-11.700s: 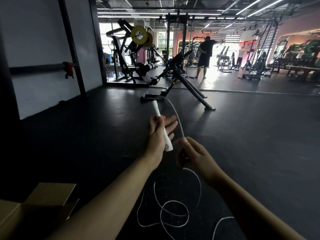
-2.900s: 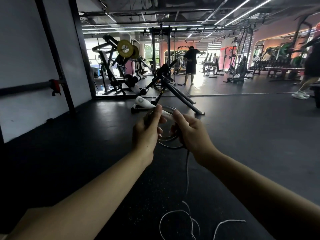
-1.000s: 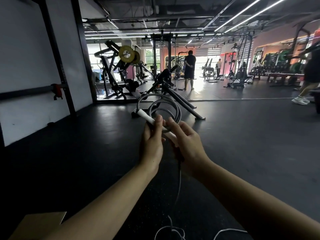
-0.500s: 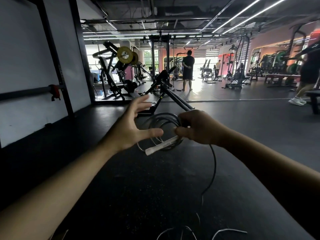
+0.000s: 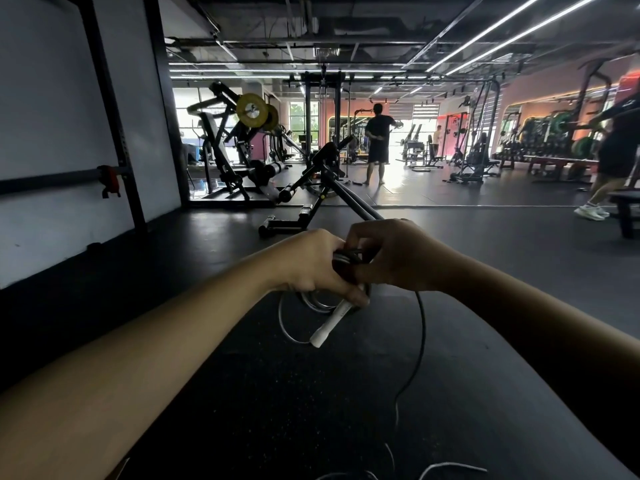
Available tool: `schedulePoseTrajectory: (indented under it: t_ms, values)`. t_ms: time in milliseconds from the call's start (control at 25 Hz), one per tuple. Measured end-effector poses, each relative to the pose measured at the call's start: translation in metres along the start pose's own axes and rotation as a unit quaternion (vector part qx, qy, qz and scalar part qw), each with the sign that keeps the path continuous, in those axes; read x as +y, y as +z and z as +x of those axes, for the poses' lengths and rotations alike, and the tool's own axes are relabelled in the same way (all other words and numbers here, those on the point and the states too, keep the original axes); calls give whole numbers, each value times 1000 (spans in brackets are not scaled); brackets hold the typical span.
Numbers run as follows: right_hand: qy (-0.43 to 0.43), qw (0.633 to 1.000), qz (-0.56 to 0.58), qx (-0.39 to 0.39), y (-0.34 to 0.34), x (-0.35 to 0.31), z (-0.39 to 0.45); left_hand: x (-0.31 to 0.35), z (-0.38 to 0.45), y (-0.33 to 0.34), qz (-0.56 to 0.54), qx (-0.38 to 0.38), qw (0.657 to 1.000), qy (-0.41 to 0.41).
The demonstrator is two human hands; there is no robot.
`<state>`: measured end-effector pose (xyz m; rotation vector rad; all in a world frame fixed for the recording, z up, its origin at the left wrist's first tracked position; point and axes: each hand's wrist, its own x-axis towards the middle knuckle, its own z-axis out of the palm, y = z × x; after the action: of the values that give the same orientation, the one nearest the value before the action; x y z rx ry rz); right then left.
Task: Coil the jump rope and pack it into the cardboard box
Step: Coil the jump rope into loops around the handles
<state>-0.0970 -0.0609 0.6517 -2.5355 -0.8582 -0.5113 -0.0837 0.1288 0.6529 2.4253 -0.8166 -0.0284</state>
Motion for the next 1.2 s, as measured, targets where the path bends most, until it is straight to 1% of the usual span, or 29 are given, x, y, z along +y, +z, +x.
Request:
schedulePoseTrajectory:
  t_ms: [40, 120, 200, 240, 280, 360, 440, 480, 560, 640, 680, 760, 840, 920, 1000, 1040, 1080, 1160, 1200]
  values:
    - [-6, 1000, 22, 5, 2, -1, -2, 0, -3, 1, -16, 2, 1000, -1]
    - [6, 995, 101, 3, 2, -1, -6, 2, -8, 2, -49, 1, 999, 2]
    - [57, 986, 155, 9, -2, 1, -10, 5, -15, 3, -59, 2, 998, -1]
    - [75, 985, 154, 16, -3, 3, -12, 5, -17, 3, -67, 1, 998, -4]
    - [75, 988, 133, 30, -2, 6, -12, 4, -18, 4, -74, 0, 997, -4]
    - [41, 992, 81, 88, 4, 8, -9, 5, -19, 6, -88, 12, 996, 2]
    - [34, 984, 89, 151, 12, 5, -8, 7, -19, 10, -104, 29, 994, 0]
    - [39, 981, 99, 165, 14, 3, -8, 6, -18, 10, -111, 34, 993, -1]
    - [70, 970, 179, 148, 13, 2, -9, 3, -19, 9, -135, 38, 990, 0]
    - [148, 935, 307, 96, 3, 7, -13, -3, -20, 4, -172, 63, 983, 4]
    - [181, 923, 334, 67, -2, 14, -15, -6, -21, 0, -198, 89, 976, 3]
    - [213, 922, 323, 27, -7, 29, -18, -7, -22, -2, -268, 156, 951, 5]
    - [217, 913, 344, 21, -6, 35, -22, -7, -20, 5, -342, 237, 909, 5]
    - [201, 894, 400, 27, 2, 29, -23, -8, -12, 19, -413, 319, 853, -14]
    - [169, 881, 441, 32, 21, 9, -21, -4, -1, 34, -481, 390, 783, -49]
    - [169, 875, 450, 57, 34, -4, -19, -2, 4, 39, -501, 417, 755, -64]
    - [177, 862, 464, 103, 47, -15, -16, 1, 7, 43, -507, 435, 741, -72]
    - [206, 819, 491, 213, 65, -30, -11, 4, 8, 49, -501, 440, 741, -76]
    - [220, 805, 492, 247, 67, -33, -10, 4, 6, 51, -494, 433, 750, -80]
